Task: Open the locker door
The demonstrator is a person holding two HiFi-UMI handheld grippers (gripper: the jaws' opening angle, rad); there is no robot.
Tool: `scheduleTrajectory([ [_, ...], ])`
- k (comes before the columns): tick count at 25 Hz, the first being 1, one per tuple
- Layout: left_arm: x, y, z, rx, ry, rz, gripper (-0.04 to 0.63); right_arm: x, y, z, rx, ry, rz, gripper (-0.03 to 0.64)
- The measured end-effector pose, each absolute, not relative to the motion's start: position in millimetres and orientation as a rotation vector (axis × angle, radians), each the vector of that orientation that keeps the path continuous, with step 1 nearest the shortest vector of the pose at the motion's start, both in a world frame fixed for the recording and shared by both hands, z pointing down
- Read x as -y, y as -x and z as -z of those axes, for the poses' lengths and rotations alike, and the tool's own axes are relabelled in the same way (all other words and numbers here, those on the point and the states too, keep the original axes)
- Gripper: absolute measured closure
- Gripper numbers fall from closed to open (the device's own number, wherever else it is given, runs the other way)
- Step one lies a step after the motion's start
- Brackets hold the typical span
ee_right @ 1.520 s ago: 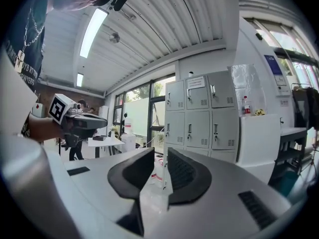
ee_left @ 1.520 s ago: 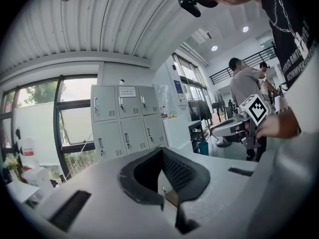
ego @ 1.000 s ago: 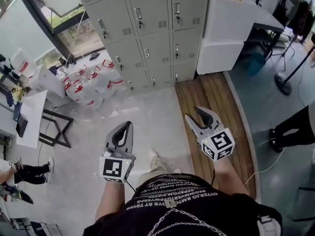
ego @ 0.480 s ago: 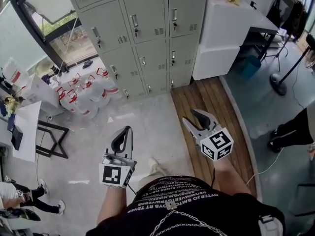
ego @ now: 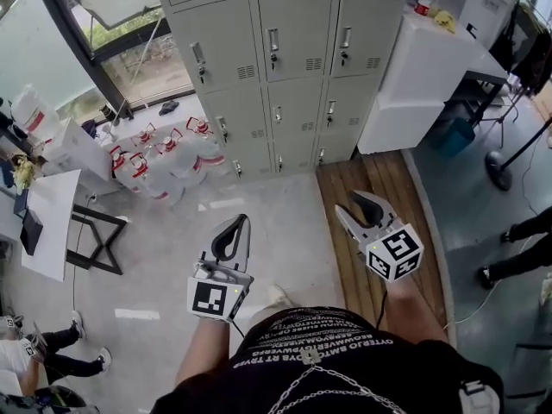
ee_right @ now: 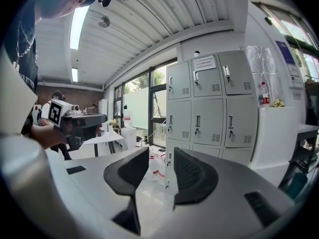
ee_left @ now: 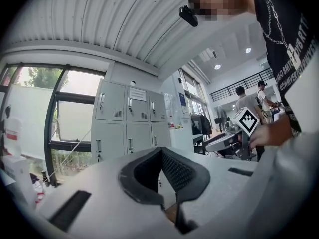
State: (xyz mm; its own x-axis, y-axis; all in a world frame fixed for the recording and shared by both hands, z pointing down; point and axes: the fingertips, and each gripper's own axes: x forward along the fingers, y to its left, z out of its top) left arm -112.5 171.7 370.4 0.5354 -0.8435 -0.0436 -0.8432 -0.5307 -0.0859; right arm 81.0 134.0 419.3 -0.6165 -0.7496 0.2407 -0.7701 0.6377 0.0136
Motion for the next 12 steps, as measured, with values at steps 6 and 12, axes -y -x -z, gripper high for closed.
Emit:
scheduleTrajectory([
  [6,-144.5,159.7,-367.4,-1.460,2.671,-0.041,0.598,-89.0,-41.2,-396.9,2.649,-1.265,-0.066,0.477],
  [12,-111.0,200.1,-370.8,-1.481,2.661,0.019,0.598,-63.0,3.4,-395.1,2.655,-1.240,-0.054,0.477],
])
